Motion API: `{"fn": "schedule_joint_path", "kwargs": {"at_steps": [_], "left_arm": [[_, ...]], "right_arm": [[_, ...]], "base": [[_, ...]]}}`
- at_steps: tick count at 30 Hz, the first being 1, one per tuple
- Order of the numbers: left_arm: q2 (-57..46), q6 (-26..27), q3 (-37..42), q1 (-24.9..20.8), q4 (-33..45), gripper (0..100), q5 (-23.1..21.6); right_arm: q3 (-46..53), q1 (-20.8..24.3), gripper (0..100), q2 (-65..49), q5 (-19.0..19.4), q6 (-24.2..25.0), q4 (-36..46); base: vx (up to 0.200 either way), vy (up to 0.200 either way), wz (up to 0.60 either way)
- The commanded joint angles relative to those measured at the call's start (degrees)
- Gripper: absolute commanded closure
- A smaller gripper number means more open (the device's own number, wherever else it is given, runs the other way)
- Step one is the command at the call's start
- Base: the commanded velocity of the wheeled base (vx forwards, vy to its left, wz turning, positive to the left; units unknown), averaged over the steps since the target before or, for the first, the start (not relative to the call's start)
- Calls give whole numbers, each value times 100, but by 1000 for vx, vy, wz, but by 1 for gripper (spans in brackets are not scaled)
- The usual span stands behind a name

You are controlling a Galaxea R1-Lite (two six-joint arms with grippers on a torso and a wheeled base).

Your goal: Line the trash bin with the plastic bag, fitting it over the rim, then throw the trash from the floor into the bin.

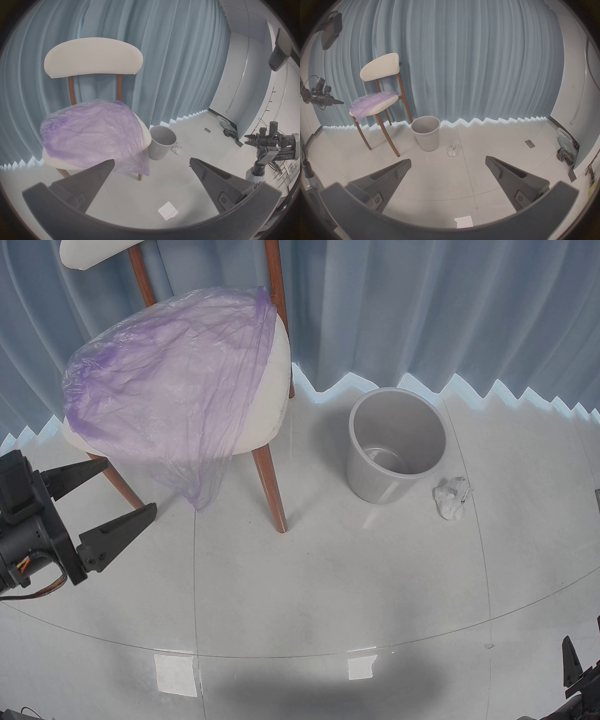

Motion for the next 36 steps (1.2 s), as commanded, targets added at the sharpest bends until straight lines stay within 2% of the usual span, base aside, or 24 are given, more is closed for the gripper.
{"fn": "schedule_joint_path", "kwargs": {"at_steps": [1,8,10,13,17,21,32,36], "left_arm": [[462,-1,-291,-31,-58,0,71],[972,43,-827,-233,-58,0,326],[1174,228,-968,-277,-58,0,475],[1587,799,-1240,-295,-128,0,774],[2027,1115,-1592,-382,-366,0,941],[2440,1168,-1978,-523,-410,0,1416],[3635,1063,-3297,-734,-612,0,2013],[3987,860,-3780,-743,-621,0,2242]], "right_arm": [[101,-2,0,-101,-2,2,-1],[101,-2,0,-101,-2,2,-1],[101,-2,0,-101,-2,2,-1],[101,-2,0,-101,-2,2,-1],[101,-2,0,-101,-2,2,-10],[101,-2,0,-101,-2,2,-1],[101,-2,0,-101,-2,2,-1],[101,-2,0,-101,-2,2,-1]], "base": [[0,0,0],[0,0,0],[0,0,0],[0,0,0],[0,0,0],[0,0,0],[0,0,0],[0,0,0]]}}
